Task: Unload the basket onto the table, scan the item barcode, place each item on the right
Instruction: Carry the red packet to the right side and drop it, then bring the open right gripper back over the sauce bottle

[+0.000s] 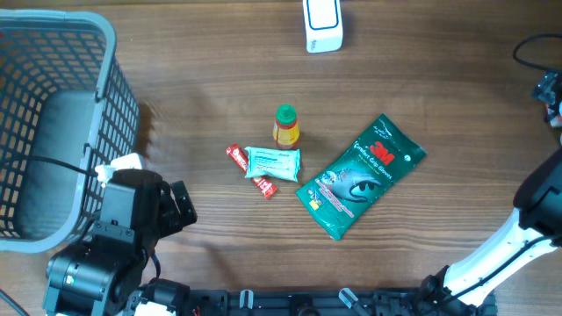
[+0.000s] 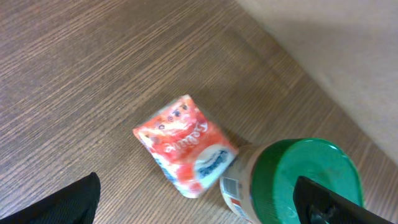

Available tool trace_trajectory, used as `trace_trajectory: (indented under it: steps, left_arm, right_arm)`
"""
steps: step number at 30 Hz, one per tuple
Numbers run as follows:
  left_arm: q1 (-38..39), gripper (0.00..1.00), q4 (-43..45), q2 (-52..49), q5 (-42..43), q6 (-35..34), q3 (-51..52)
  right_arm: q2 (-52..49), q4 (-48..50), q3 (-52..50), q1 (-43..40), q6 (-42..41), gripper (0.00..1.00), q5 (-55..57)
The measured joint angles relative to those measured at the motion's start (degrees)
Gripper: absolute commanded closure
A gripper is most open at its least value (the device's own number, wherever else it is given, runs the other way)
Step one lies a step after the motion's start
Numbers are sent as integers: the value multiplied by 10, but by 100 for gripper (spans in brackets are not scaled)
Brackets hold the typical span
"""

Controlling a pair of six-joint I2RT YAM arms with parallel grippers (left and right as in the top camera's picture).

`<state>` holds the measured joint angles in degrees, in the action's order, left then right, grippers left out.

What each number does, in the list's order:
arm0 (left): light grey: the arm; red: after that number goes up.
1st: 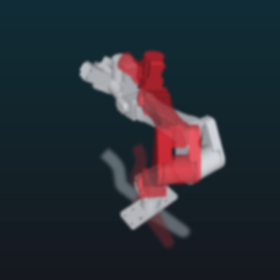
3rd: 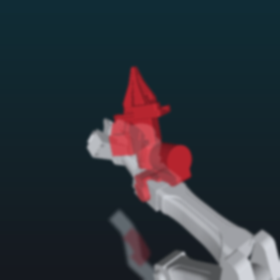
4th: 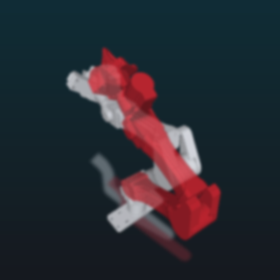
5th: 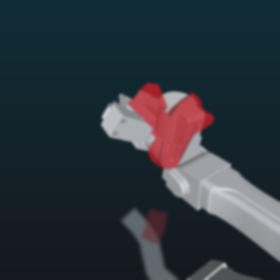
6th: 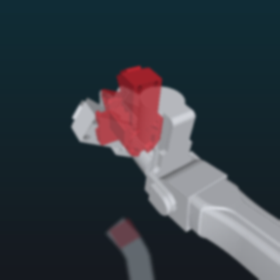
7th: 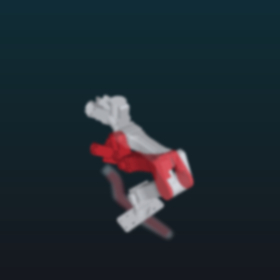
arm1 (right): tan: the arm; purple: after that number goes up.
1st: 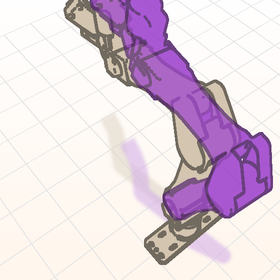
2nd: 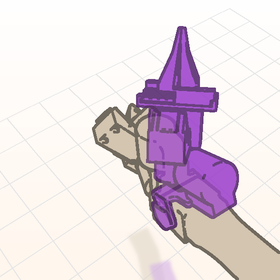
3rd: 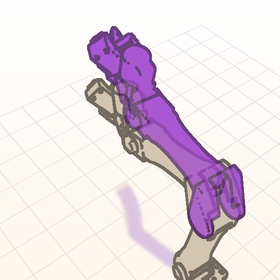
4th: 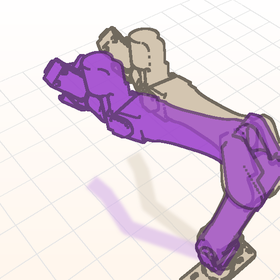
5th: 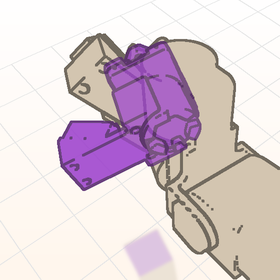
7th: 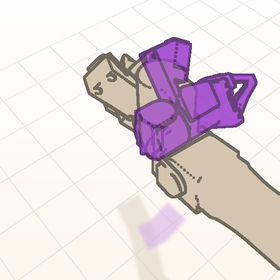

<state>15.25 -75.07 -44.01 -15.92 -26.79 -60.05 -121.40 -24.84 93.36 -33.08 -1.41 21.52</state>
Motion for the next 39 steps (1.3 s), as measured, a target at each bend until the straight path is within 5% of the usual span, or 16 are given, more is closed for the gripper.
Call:
trace_trajectory:
  steps: [12,25,31,39]
  left_arm:
    - [0,0,0,0,0,0,0]
    - [0,0,0,0,0,0,0]
    - [0,0,0,0,0,0,0]
    - [0,0,0,0,0,0,0]
  right_arm:
    - [196,-122,0,69,-82,0,-100]
    - [238,-452,0,222,-168,0,-473]
    - [238,-480,0,283,-217,0,-529]
    - [219,-456,-43,382,-395,0,-586]
